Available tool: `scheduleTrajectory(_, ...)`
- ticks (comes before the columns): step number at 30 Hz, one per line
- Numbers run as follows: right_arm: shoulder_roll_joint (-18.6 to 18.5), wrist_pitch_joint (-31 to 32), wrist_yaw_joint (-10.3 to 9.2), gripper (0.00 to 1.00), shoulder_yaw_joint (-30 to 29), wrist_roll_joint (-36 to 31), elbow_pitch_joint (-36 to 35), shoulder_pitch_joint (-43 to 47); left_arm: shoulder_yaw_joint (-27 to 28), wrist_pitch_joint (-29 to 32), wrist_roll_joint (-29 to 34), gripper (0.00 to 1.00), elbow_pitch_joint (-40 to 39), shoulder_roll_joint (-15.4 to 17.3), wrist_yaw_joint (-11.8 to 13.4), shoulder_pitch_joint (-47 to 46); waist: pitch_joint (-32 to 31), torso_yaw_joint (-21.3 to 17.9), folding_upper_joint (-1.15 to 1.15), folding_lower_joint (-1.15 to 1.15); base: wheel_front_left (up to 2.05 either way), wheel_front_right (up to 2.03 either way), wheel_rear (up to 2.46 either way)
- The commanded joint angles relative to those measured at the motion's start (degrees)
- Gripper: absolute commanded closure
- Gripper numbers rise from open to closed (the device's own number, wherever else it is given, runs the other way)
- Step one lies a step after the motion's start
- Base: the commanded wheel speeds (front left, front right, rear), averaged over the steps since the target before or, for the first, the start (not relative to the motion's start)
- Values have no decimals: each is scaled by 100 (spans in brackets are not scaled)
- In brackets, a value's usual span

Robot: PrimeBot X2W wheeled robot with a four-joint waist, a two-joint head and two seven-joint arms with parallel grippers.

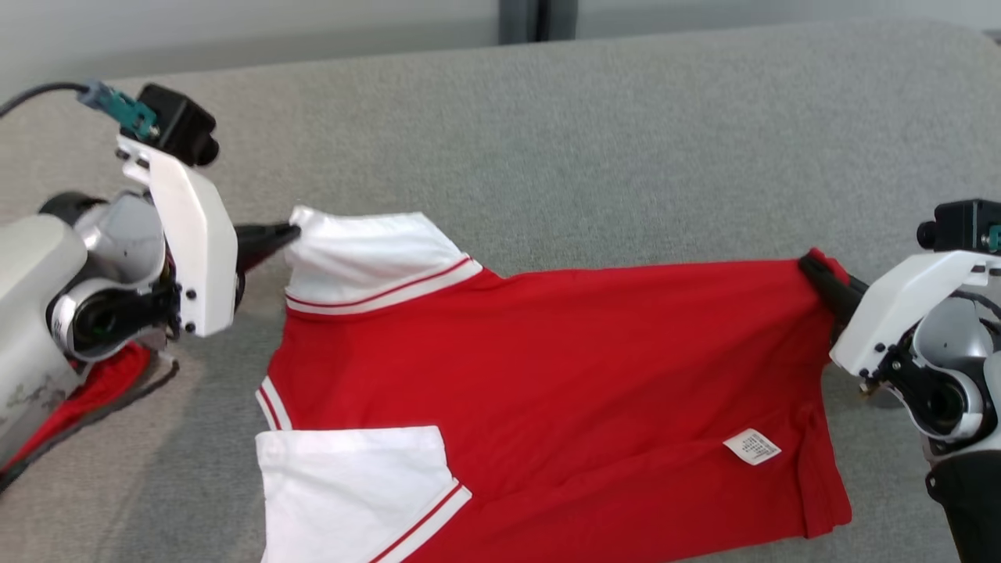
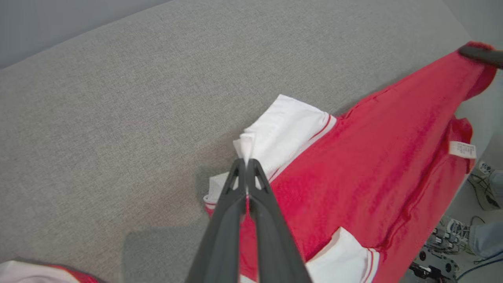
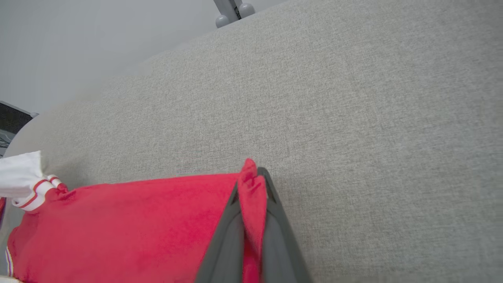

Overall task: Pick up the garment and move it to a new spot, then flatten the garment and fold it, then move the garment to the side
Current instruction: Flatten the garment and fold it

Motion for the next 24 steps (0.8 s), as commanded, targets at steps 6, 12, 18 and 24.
scheduleTrajectory(6, -280, 55, 12, 100, 61, 173, 82, 357, -40, 529, -313, 100, -418, 257, -3, 467, -549, 271, 0, 0, 0, 0, 0)
scheduleTrajectory(12, -431, -52, 12, 100, 127, 240, 203, 501, -56, 933, -524, 100, -682, 438, -3, 779, -728, 402, 0, 0, 0, 0, 0)
scheduleTrajectory(18, -549, 44, 12, 100, 355, 398, 255, 627, -59, 1225, -689, 100, -903, 476, 32, 1028, -874, 486, 0, 0, 0, 0, 0)
scheduleTrajectory(24, -893, 287, 12, 100, 721, 686, 114, 776, -68, 1588, -829, 100, -1224, 515, 234, 1362, -1009, 511, 0, 0, 0, 0, 0)
